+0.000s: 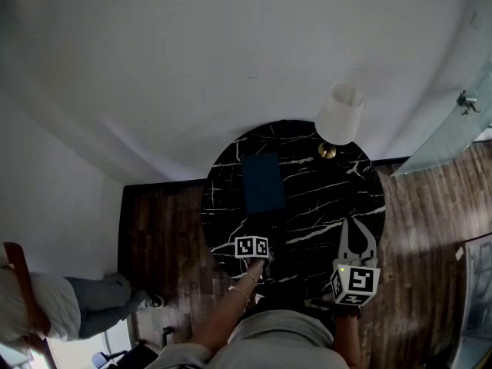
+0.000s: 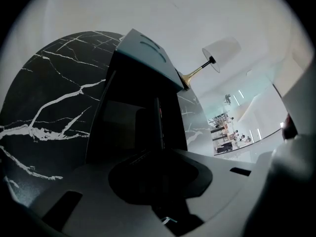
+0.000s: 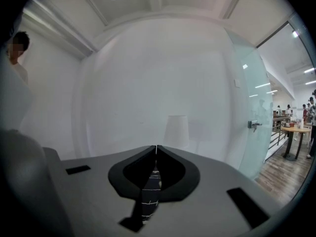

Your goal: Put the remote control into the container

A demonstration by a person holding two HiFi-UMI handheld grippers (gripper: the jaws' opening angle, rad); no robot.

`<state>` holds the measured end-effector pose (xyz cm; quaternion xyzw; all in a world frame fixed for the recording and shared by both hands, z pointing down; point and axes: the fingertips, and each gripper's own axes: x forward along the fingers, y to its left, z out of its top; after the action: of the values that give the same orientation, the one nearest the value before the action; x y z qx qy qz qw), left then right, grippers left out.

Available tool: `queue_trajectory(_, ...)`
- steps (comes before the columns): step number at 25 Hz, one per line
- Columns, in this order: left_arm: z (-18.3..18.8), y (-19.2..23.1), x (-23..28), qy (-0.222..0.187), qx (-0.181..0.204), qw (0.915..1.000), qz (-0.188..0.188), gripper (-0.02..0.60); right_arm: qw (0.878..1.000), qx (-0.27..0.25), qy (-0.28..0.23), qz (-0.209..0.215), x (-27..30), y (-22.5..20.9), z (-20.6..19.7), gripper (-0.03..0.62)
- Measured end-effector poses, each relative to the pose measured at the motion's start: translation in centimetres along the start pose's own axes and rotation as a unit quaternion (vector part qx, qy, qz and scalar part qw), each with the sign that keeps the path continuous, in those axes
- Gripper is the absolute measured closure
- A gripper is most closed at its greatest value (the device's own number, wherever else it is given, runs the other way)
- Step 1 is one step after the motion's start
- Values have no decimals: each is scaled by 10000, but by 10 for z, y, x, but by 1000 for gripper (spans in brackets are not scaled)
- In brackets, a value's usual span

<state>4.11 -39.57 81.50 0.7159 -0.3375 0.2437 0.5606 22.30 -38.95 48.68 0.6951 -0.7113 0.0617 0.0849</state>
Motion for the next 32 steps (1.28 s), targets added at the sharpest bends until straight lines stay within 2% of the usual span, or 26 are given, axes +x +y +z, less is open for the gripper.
queue_trajectory(10, 5, 0, 2, -135, 8, 9999, 106, 491, 9996, 288, -83, -4, -2, -10, -1, 581)
queue_trajectory(13, 5, 0, 0, -121, 137, 9995, 245, 489, 9995, 299, -84, -8, -1, -11, -2, 582)
queue_trajectory(18, 8, -5, -5, -227, 382, 9981, 429, 422, 9995, 311, -97, 49, 0, -9, -2, 581)
queue_trajectory(24, 26, -22, -35, -771, 554, 9952, 225, 423, 9994, 289, -92, 135, 4, -4, -3, 581)
queue_trajectory(29, 39, -43, -63, -1089, 902, 9899, 57, 423, 9993, 243, -80, 290, 8, 6, -3, 581)
queue_trajectory(32, 47, -62, -85, -1353, 1169, 9838, -89, 425, 9988, 233, -120, 414, 9, 15, 0, 581)
